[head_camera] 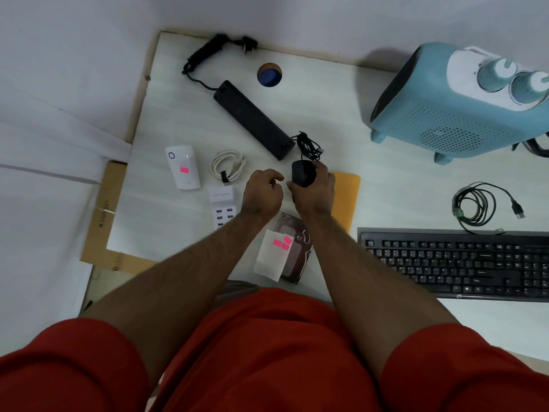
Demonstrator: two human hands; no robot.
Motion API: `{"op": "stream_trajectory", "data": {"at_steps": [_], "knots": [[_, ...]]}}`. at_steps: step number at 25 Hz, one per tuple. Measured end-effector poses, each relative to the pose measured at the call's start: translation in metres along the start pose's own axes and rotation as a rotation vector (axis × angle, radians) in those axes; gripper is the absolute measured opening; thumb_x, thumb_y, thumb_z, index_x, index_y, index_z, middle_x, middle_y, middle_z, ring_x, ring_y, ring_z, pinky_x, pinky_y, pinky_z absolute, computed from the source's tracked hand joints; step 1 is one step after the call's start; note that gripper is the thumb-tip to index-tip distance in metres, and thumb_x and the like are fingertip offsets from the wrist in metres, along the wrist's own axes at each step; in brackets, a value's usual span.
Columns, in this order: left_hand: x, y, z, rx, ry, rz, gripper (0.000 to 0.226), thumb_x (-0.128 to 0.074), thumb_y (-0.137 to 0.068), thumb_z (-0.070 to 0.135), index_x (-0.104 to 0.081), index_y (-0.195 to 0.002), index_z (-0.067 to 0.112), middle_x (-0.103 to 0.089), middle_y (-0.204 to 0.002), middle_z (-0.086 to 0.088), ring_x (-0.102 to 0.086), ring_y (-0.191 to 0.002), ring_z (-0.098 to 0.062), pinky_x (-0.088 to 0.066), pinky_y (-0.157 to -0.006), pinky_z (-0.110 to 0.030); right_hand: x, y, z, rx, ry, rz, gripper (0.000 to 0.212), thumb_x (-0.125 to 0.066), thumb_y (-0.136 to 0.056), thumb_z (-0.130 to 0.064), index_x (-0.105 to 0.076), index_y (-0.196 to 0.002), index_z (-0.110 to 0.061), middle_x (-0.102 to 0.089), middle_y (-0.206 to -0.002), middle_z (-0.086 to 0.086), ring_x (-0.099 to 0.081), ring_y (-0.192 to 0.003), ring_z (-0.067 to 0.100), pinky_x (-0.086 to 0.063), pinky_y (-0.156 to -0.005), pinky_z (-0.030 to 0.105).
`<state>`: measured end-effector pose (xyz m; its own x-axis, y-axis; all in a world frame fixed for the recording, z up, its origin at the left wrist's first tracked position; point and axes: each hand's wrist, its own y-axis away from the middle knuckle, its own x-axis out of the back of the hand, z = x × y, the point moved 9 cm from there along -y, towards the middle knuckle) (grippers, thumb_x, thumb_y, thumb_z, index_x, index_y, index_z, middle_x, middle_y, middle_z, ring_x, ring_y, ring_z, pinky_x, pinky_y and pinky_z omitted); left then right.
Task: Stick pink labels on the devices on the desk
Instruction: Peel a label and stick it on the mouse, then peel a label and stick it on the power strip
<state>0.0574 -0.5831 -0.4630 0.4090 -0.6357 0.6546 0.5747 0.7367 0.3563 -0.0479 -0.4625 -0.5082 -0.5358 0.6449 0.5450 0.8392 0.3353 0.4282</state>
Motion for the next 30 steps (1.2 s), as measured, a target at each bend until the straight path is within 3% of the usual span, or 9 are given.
{"op": "stream_trajectory", "data": {"at_steps": [3, 8, 12, 15, 19, 21, 26, 28, 30], "knots": [[0.0, 0.005, -0.02, 0.042, -0.034, -0.018, 0.028, -0.053, -0.084, 0.003, -0.069, -0.106, 0.01, -0.063, -0.106, -0.01, -0.056, -0.09, -0.015, -0.044, -0.082, -0.024, -0.007, -0.002, -0.003, 0.04, 0.179, -0.018, 0.075, -0.082, -0.077, -0.032, -0.046, -0.14, -0.015, -0.047, -0.132, 0.016, -0.048, -0.12, 0.031, -0.046, -0.095, 0.035], [-0.004, 0.008, -0.033, 0.049, -0.045, -0.029, 0.028, -0.055, -0.084, 0.006, -0.068, -0.107, 0.012, -0.063, -0.104, -0.008, -0.05, -0.086, -0.008, -0.035, -0.077, -0.018, -0.008, 0.0, -0.004, -0.017, 0.3, 0.055, 0.078, -0.077, -0.079, -0.043, -0.042, -0.143, -0.016, -0.046, -0.136, 0.018, -0.046, -0.123, 0.035, -0.044, -0.099, 0.046], [-0.007, 0.012, -0.037, 0.035, -0.064, -0.05, 0.026, -0.058, -0.083, 0.01, -0.068, -0.108, 0.012, -0.063, -0.103, -0.009, -0.052, -0.086, -0.01, -0.038, -0.077, -0.021, 0.0, 0.015, 0.0, -0.086, 0.223, 0.086, 0.087, -0.077, -0.079, -0.044, -0.035, -0.15, -0.016, -0.044, -0.142, 0.018, -0.044, -0.127, 0.037, -0.041, -0.101, 0.047], [-0.01, 0.03, -0.048, 0.044, -0.096, -0.098, 0.027, -0.063, -0.084, 0.016, -0.066, -0.111, 0.011, -0.062, -0.106, -0.011, -0.053, -0.087, -0.012, -0.045, -0.078, -0.028, 0.011, 0.041, -0.004, -0.024, 0.195, 0.163, 0.074, -0.075, -0.078, -0.031, -0.044, -0.143, -0.012, -0.051, -0.135, 0.017, -0.048, -0.121, 0.037, -0.043, -0.096, 0.045], [-0.023, 0.064, -0.071, 0.15, -0.151, -0.139, 0.037, -0.068, -0.083, 0.03, -0.064, -0.114, 0.012, -0.06, -0.109, -0.01, -0.06, -0.089, -0.02, -0.045, -0.074, -0.028, -0.004, 0.064, 0.015, 0.012, 0.238, -0.043, 0.038, -0.067, -0.083, -0.03, -0.061, -0.117, -0.012, -0.064, -0.116, 0.011, -0.059, -0.107, 0.03, -0.045, -0.077, 0.032], [-0.031, 0.079, -0.081, 0.199, -0.149, -0.163, 0.042, -0.07, -0.081, 0.029, -0.061, -0.118, 0.011, -0.06, -0.109, -0.011, -0.061, -0.093, -0.025, -0.046, -0.073, -0.029, -0.014, 0.071, 0.027, 0.01, 0.233, -0.141, 0.03, -0.066, -0.083, -0.029, -0.067, -0.108, -0.013, -0.068, -0.11, 0.01, -0.063, -0.101, 0.029, -0.05, -0.075, 0.032], [-0.029, 0.092, -0.089, 0.263, 0.052, -0.09, 0.03, -0.06, -0.083, 0.002, -0.062, -0.111, 0.009, -0.062, -0.083, -0.007, -0.062, -0.08, -0.026, -0.051, -0.068, -0.031, -0.011, 0.082, 0.041, 0.035, 0.201, -0.179, 0.026, -0.066, -0.085, -0.026, -0.068, -0.107, -0.014, -0.069, -0.105, 0.008, -0.064, -0.096, 0.024, -0.053, -0.079, 0.033], [-0.021, 0.088, -0.082, 0.228, 0.128, -0.05, 0.024, -0.06, -0.083, -0.001, -0.067, -0.103, 0.009, -0.066, -0.085, -0.009, -0.062, -0.076, -0.023, -0.054, -0.068, -0.032, -0.011, 0.084, 0.044, 0.044, 0.175, -0.213, 0.03, -0.065, -0.087, -0.028, -0.069, -0.112, -0.013, -0.07, -0.106, 0.007, -0.064, -0.097, 0.022, -0.052, -0.081, 0.032], [-0.008, 0.081, -0.07, 0.174, 0.18, -0.013, 0.02, -0.058, -0.084, -0.003, -0.07, -0.097, 0.007, -0.069, -0.093, -0.008, -0.061, -0.08, -0.017, -0.051, -0.069, -0.024, -0.016, 0.085, 0.047, -0.002, 0.105, -0.284, 0.032, -0.065, -0.089, -0.031, -0.07, -0.115, -0.013, -0.071, -0.107, 0.005, -0.065, -0.099, 0.021, -0.054, -0.086, 0.035]]}}
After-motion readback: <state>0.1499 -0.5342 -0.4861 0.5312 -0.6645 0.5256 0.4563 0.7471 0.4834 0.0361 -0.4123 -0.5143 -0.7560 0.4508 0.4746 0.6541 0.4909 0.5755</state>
